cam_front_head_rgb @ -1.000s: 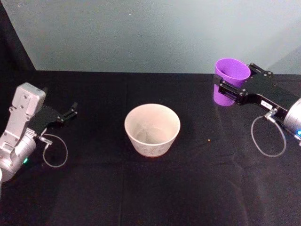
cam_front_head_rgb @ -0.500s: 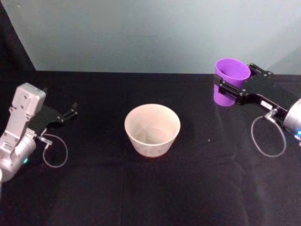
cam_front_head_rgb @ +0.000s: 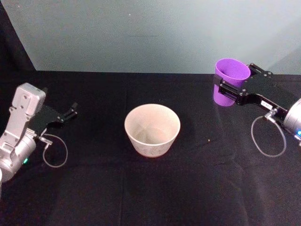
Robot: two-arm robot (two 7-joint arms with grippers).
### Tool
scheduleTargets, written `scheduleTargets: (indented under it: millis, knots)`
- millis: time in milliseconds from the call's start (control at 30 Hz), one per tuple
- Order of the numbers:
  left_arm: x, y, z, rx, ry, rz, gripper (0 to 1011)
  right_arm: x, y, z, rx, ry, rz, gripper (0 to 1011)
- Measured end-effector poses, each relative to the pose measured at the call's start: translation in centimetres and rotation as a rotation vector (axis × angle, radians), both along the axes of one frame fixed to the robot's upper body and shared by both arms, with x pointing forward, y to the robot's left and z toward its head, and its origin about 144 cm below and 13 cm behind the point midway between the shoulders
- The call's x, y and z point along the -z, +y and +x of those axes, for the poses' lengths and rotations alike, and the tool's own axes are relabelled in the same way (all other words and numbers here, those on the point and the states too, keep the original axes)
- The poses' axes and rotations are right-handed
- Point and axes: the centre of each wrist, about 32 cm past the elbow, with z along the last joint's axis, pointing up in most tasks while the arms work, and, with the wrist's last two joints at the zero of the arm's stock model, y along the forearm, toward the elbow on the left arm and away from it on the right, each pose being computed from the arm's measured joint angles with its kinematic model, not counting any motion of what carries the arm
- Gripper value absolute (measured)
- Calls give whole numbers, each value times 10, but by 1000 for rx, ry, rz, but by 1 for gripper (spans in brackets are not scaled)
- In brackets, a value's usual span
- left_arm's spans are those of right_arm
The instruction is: Pick up the cup and pour the mung beans from the cup into the bowl.
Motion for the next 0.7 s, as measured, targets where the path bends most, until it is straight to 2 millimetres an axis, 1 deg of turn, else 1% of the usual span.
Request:
scheduleTargets:
  millis: [700]
  knots:
    - [0,0,0,0,0,0,1000,0,0,0,0,0,0,731]
